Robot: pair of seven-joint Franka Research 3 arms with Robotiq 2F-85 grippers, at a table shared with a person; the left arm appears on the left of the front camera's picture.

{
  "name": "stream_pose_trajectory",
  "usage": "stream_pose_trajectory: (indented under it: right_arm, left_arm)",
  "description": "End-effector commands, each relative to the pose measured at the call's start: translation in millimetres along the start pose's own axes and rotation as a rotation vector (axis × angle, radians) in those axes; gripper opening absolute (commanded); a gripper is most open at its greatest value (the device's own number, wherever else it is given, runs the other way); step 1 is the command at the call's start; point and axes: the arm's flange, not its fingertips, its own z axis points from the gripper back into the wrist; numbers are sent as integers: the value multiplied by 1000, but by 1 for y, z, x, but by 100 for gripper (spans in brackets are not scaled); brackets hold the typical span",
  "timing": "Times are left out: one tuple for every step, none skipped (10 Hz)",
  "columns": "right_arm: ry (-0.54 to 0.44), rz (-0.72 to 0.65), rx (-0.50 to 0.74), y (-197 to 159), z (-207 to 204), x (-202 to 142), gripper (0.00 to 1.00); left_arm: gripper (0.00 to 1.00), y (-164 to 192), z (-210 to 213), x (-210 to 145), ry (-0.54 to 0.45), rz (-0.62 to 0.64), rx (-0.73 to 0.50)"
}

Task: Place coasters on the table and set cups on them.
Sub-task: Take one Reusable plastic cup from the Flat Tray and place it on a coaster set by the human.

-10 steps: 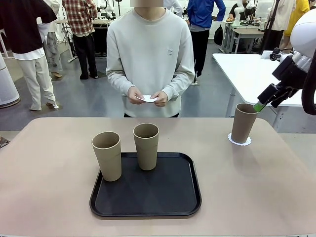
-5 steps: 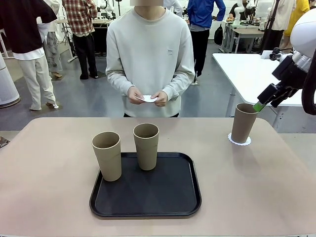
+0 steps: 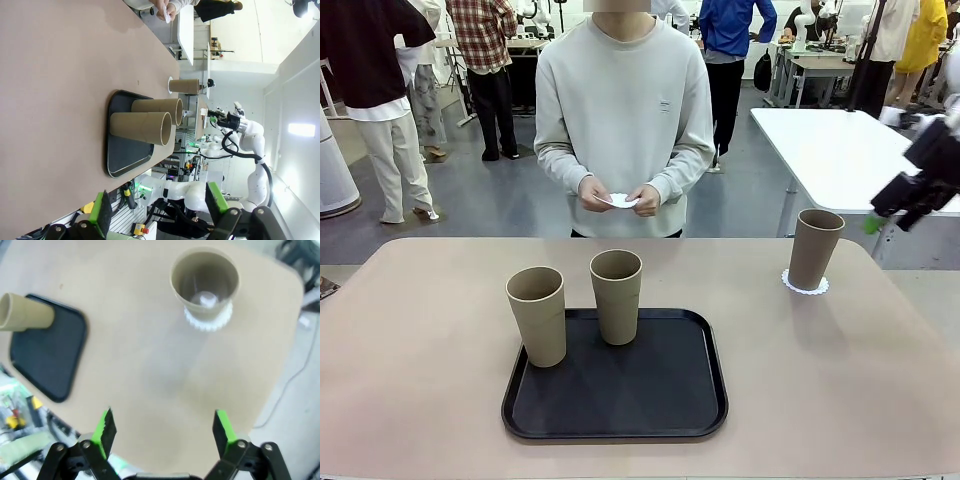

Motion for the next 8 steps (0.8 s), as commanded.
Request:
stream_pose_trajectory:
  right_arm:
    - [31, -115, 52, -15, 11, -25, 100]
    - [-4, -130, 124, -27, 13, -32, 100]
    - [-52, -146, 247, -44, 17, -35, 100]
    - [-106, -181, 390, -70, 19, -40, 100]
    - [-220, -222, 503, -97, 18, -49, 100]
    - [-363, -261, 584, -119, 11, -61, 100]
    - [-379, -270, 649, -133, -1, -80, 100]
    - [-398, -283, 685, -148, -6, -96, 100]
  left_arm:
    - [100, -2, 1, 0, -4, -7, -22]
    - [100, -2, 1, 0, -4, -7, -22]
    - [100, -2, 1, 0, -4, -7, -22]
    - [100, -2, 1, 0, -4, -7, -22]
    - [100, -2, 1, 0, -4, -7, -22]
    - [100, -2, 1, 0, -4, -7, -22]
    - [100, -2, 1, 0, -4, -7, -22]
    - [100, -2, 1, 0, -4, -7, -22]
